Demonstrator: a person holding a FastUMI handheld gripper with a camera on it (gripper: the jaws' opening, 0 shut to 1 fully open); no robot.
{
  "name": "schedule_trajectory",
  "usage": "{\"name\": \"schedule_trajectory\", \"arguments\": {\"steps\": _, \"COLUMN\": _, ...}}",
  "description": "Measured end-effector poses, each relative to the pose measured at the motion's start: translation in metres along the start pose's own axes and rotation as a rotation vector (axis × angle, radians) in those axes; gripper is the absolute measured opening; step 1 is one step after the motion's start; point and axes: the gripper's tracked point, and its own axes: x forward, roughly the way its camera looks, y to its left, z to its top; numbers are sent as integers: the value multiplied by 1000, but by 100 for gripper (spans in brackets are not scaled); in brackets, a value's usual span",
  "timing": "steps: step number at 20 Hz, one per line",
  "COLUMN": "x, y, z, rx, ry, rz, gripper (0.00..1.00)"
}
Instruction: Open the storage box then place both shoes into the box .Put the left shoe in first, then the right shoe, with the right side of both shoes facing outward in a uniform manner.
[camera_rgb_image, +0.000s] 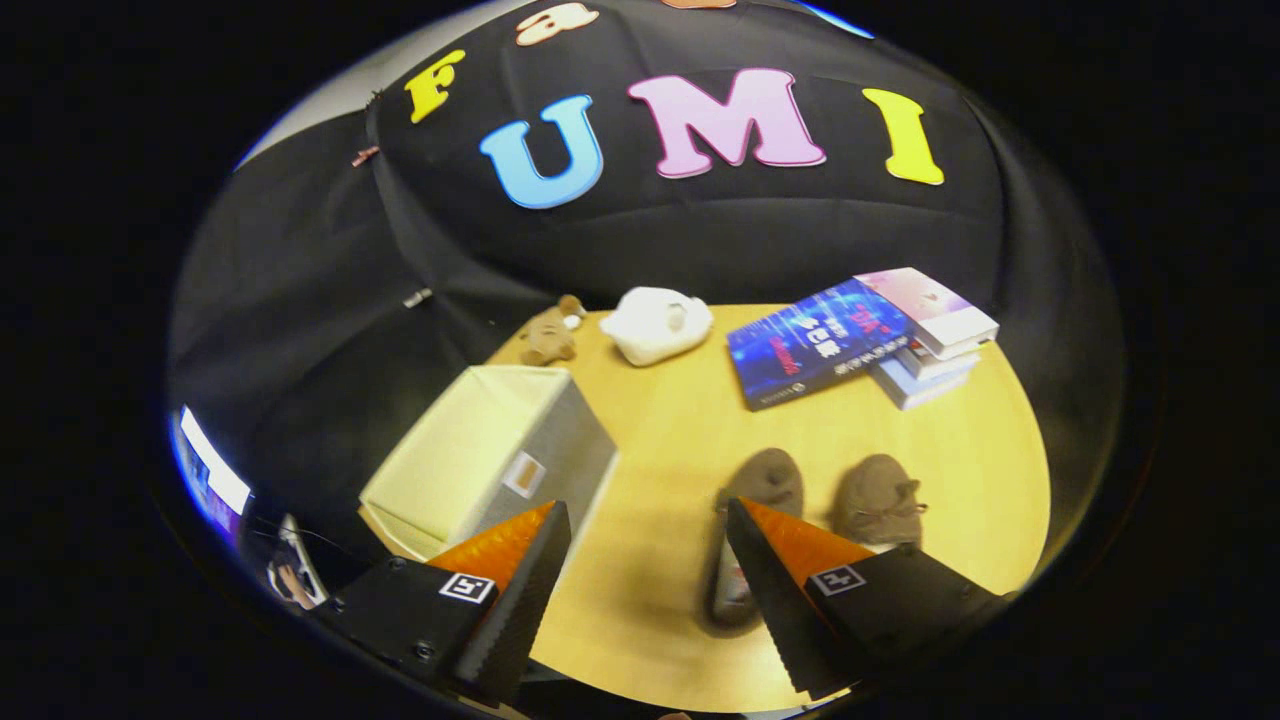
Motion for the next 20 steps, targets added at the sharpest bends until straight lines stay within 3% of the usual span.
{"name": "schedule_trajectory", "arguments": {"steps": 4, "x": 23, "y": -40, "z": -33, "rx": -8, "ry": 73, "rz": -110, "gripper": 98}}
{"name": "schedule_trajectory", "arguments": {"steps": 8, "x": 63, "y": -65, "z": -59, "rx": -41, "ry": 135, "rz": -169, "gripper": 96}}
{"name": "schedule_trajectory", "arguments": {"steps": 11, "x": 86, "y": -82, "z": -64, "rx": -80, "ry": 151, "rz": -211, "gripper": 85}}
{"name": "schedule_trajectory", "arguments": {"steps": 14, "x": 107, "y": -96, "z": -64, "rx": -79, "ry": 157, "rz": -257, "gripper": 80}}
{"name": "schedule_trajectory", "arguments": {"steps": 16, "x": 116, "y": -103, "z": -65, "rx": -81, "ry": 160, "rz": -287, "gripper": 68}}
{"name": "schedule_trajectory", "arguments": {"steps": 18, "x": 121, "y": -108, "z": -68, "rx": -78, "ry": 169, "rz": -308, "gripper": 44}}
{"name": "schedule_trajectory", "arguments": {"steps": 19, "x": 121, "y": -111, "z": -69, "rx": -80, "ry": 171, "rz": -325, "gripper": 27}}
{"name": "schedule_trajectory", "arguments": {"steps": 20, "x": 119, "y": -114, "z": -67, "rx": -83, "ry": 166, "rz": -346, "gripper": 20}}
